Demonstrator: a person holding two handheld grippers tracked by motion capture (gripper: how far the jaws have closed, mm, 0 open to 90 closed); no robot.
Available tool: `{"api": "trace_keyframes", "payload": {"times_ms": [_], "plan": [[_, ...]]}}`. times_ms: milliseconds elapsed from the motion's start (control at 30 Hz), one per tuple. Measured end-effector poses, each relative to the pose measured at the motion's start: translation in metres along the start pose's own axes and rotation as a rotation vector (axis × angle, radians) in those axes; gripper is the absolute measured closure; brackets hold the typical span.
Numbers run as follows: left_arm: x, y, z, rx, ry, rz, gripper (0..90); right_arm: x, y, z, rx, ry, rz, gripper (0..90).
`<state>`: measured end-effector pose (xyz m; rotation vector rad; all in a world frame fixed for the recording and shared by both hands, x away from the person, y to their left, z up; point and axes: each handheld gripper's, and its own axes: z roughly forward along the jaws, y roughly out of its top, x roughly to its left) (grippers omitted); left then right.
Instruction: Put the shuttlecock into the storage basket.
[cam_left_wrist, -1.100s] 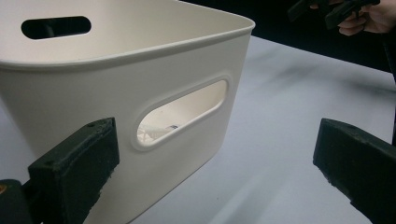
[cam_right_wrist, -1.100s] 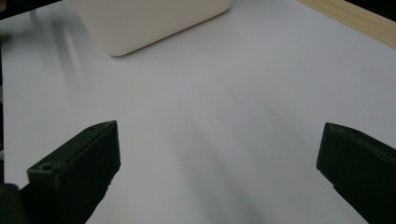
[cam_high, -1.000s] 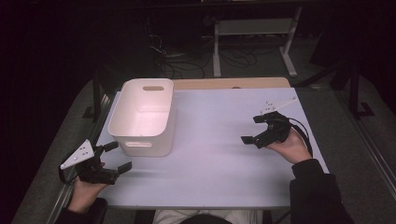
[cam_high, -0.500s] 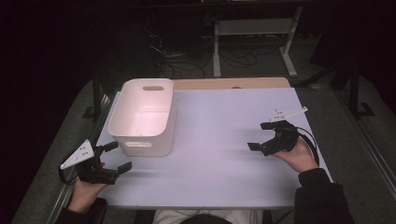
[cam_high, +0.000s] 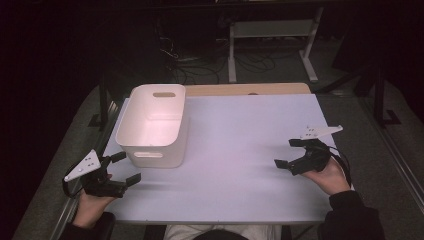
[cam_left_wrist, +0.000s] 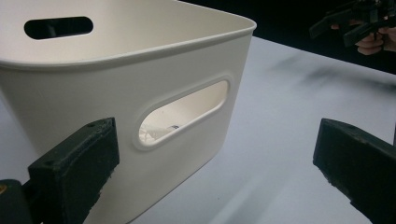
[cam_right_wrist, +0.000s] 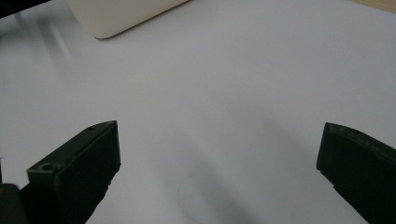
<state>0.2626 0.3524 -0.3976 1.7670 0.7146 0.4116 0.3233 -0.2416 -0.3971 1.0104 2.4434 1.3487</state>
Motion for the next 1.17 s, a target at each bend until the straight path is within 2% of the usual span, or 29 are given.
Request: {"api": "trace_keyframes", "payload": {"times_ms": [67,100,333,567,1167], "plan": [[0.000,0.000,0.000,0.000,0.000,-0.001,0.1,-0.001,-0.004,-0.002,-0.001,-0.008,0.011,0.0],[0.000,0.000,0.000,0.001,0.000,-0.001,0.1,-0.001,-0.008,-0.004,-0.009,-0.027,0.007,0.0],[0.000,0.000,0.000,0.000,0.000,-0.001,0.1,0.000,-0.019,-0.010,-0.037,-0.041,0.023,0.0],[0.000,0.000,0.000,0.003,0.000,-0.002,0.1,-0.002,-0.035,-0.012,-0.037,-0.071,0.037,0.0],[0.000,0.000,0.000,0.000,-0.002,-0.001,0.1,0.000,-0.050,-0.013,-0.048,-0.086,0.042,0.0]]}}
